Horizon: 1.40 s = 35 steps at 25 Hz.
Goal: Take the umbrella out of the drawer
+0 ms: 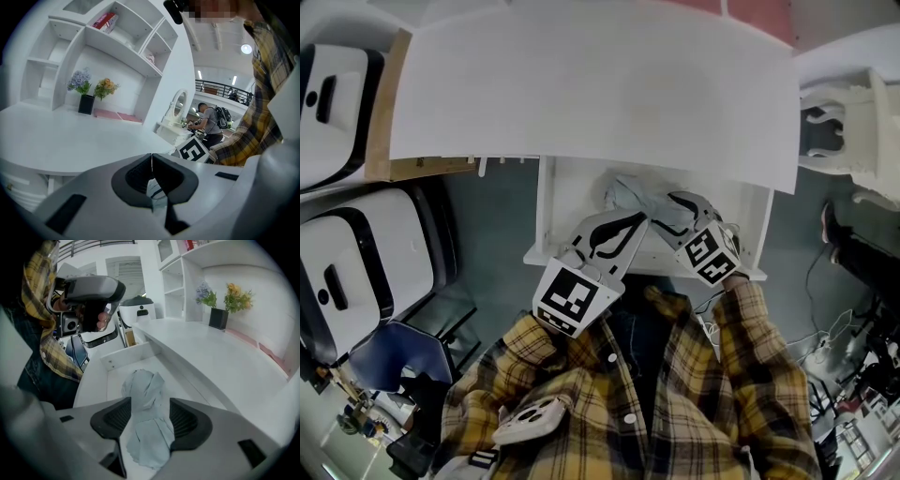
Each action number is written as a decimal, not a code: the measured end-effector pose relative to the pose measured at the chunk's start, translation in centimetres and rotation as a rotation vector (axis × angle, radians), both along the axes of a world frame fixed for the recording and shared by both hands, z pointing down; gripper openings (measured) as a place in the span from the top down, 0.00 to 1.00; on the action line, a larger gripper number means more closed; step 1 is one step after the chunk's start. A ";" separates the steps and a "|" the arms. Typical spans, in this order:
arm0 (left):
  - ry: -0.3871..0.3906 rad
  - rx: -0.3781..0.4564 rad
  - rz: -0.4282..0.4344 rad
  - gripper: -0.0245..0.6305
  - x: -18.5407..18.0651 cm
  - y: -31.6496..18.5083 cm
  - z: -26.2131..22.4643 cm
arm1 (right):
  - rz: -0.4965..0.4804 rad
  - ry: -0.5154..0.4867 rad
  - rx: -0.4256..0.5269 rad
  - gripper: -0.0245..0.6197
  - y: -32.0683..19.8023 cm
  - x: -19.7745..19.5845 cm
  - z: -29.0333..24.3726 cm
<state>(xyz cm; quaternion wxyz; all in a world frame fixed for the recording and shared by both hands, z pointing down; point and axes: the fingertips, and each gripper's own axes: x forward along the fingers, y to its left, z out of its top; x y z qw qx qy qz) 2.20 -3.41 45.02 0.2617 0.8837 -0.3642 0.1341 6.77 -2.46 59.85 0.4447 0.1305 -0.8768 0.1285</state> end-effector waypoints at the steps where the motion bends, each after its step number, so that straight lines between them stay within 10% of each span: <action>1: 0.000 -0.001 -0.003 0.93 -0.1 0.0 0.0 | -0.018 0.014 -0.001 0.57 0.2 0.0 0.3; 15: -0.003 -0.023 -0.032 0.93 -0.4 0.9 0.8 | -0.277 0.188 0.005 0.46 1.6 -0.3 5.0; 35: -0.009 -0.035 -0.082 0.93 -1.5 0.9 1.1 | -0.316 0.237 -0.067 0.45 2.5 -0.7 9.4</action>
